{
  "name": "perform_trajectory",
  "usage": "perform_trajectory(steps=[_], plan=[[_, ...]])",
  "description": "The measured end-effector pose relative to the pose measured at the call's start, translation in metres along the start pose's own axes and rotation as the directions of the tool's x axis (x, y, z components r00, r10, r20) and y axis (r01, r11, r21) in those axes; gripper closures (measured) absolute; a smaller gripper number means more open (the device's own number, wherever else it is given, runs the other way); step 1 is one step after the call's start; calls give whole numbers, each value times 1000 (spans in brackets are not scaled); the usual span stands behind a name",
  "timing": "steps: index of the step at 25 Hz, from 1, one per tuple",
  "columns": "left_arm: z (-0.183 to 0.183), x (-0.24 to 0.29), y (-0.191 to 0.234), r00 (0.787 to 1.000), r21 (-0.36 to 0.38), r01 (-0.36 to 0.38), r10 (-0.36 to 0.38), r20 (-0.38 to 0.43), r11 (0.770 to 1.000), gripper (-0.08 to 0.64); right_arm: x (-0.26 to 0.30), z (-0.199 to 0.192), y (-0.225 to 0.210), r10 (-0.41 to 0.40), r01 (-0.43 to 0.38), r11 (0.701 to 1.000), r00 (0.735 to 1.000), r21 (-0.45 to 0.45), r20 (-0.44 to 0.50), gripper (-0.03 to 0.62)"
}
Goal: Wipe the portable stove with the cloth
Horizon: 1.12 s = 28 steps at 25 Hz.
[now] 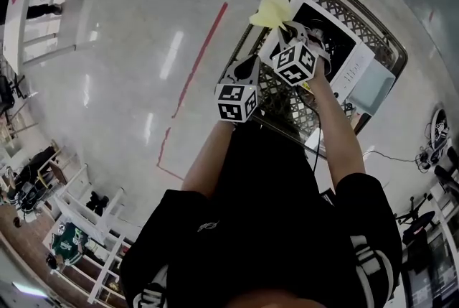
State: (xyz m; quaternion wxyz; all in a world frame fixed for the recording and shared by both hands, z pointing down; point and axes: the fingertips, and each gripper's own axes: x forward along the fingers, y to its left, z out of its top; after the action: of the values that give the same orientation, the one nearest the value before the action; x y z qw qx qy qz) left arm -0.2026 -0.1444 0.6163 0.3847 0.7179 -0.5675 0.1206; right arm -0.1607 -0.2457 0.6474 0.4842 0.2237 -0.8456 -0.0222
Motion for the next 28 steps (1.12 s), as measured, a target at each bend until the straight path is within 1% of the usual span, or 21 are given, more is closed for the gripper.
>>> perform_trajectory(steps=[5,10,16,18,24,28], plan=[[5,10,-5,1000,17,13,-13,-2,1000,541,3,-1,-16,-23,23,1000,1000,16,-2,563],[6,16,-5,1000,23,20,-19,-6,1000,542,7,-3,-26,-28,28,1000,999,10,-14,563],[9,24,5,1000,16,7,-7,-13,1000,541,13,-4,-45,-51,52,999,998,15,-32,563],[11,27,5,1000,24,12,-11,-14,1000,541,14,-5,-53,-58,59,998,998,24,-36,563],[12,29,2,1000,32,20,-20,-19,999,541,18,-9,-75,-98,100,995,993,22,-67,563],[11,27,1,999,36,23,-22,-27,999,541,20,-9,-85,-106,109,993,992,45,-72,563]])
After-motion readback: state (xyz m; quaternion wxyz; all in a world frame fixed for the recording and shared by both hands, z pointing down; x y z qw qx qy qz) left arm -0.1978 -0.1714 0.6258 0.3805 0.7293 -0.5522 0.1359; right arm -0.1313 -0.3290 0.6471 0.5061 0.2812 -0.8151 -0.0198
